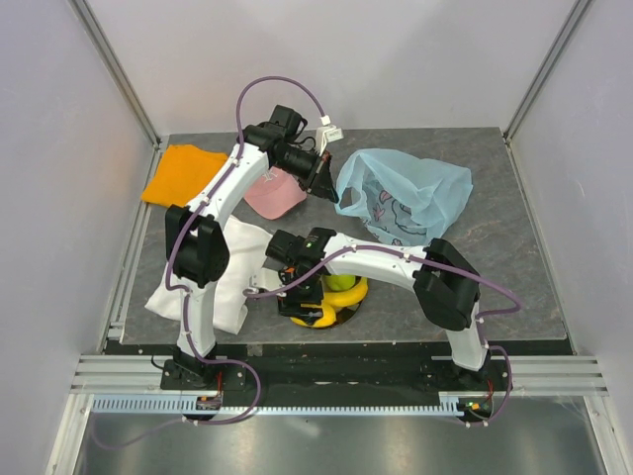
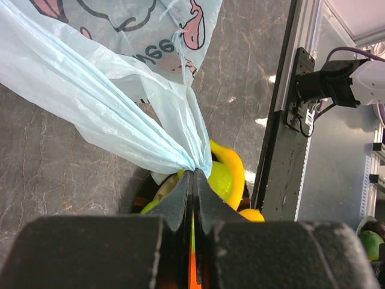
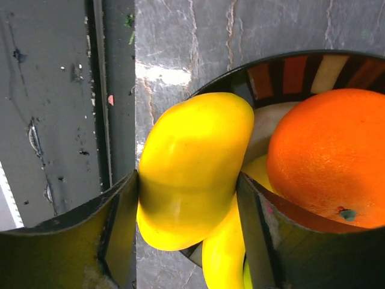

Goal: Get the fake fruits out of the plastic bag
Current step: Place the fake fruit on the plate, then adjust the plastic bag at the center of the board.

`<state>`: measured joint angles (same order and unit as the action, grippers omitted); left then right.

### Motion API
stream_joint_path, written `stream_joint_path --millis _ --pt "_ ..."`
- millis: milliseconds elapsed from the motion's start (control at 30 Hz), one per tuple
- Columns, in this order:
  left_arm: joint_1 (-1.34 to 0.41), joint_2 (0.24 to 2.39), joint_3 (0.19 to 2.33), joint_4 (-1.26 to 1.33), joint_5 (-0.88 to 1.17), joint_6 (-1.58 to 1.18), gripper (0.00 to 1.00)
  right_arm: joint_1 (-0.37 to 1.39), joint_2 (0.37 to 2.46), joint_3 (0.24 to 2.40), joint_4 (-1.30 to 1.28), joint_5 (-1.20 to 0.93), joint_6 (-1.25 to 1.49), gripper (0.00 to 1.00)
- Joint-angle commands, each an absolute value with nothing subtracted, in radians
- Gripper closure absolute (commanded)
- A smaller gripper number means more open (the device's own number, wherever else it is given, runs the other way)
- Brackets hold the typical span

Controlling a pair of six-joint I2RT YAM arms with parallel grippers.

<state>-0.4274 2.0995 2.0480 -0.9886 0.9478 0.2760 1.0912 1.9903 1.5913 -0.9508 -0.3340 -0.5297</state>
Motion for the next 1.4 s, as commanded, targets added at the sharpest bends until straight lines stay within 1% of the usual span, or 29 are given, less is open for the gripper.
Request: stream_joint_path --millis 0,33,200,233,267,533,633,733,767,833,867,933,967,1033,1067,1100,1167,1300,1367 --pt "-0.428 2.046 2.049 -0.965 0.982 0.25 0.99 1.097 1.983 1.635 -0.959 -0.302 -0.495 0.26" --pt "-0.428 2.048 2.055 -0.965 0.983 0.249 0.99 1.095 1.982 1.635 -0.959 -0.304 -0.497 0.23" --pt "-0.43 2.056 2.057 -0.963 0.986 0.247 0.98 1.097 1.977 1.643 -0.963 -0.305 -0.494 0.19" --pt "-0.43 2.054 2.056 -0.963 0.988 0.245 0.98 1.095 1.977 1.646 -0.966 -0.307 -0.492 0.06" --pt "-0.428 2.054 2.052 -0.965 0.991 0.245 0.98 1.095 1.976 1.654 -0.972 -0.307 -0.489 0.02" --pt "-0.428 2.037 2.059 -0.963 1.02 0.238 0.98 1.094 1.942 1.726 -1.052 -0.255 -0.479 0.02" --pt "-0.428 2.034 2.062 -0.965 1.031 0.235 0.99 1.094 1.902 1.729 -1.086 -0.239 -0.505 0.02" --pt "-0.43 2.029 2.051 -0.966 1.026 0.236 0.98 1.075 1.862 1.73 -1.172 -0.236 -0.578 0.02" --pt "-0.43 2.028 2.048 -0.966 1.022 0.235 0.98 1.048 1.829 1.73 -1.248 -0.242 -0.644 0.02" --pt "-0.429 2.02 2.037 -0.969 1.019 0.235 0.98 1.005 1.771 1.714 -1.317 -0.23 -0.722 0.02" --pt "-0.43 2.017 2.034 -0.969 1.019 0.238 0.98 0.944 1.703 1.697 -1.368 -0.221 -0.754 0.02" --pt "-0.428 2.005 2.019 -0.973 1.019 0.239 0.98 0.863 1.645 1.694 -1.385 -0.181 -0.818 0.02" --pt "-0.429 2.0 2.014 -0.976 1.017 0.241 0.98 0.765 1.613 1.707 -1.37 -0.172 -0.822 0.02" --pt "-0.429 1.984 1.996 -0.976 1.019 0.239 0.98 0.665 1.623 1.741 -1.332 -0.184 -0.786 0.04" --pt "-0.43 1.977 1.991 -0.976 1.019 0.238 0.98 0.578 1.637 1.782 -1.313 -0.198 -0.758 0.05" --pt "-0.431 1.971 1.984 -0.974 1.017 0.236 0.99 0.534 1.652 1.799 -1.296 -0.251 -0.708 0.09" --pt "-0.433 1.956 1.977 -0.974 1.016 0.23 0.98 0.43 1.699 1.801 -1.221 -0.302 -0.661 0.2" --pt "-0.439 1.953 1.973 -0.974 1.019 0.224 0.98 0.376 1.819 1.81 -1.166 -0.357 -0.62 0.84" --pt "-0.445 1.96 1.977 -0.974 1.019 0.221 0.98 0.374 1.876 1.792 -1.114 -0.353 -0.603 0.91"
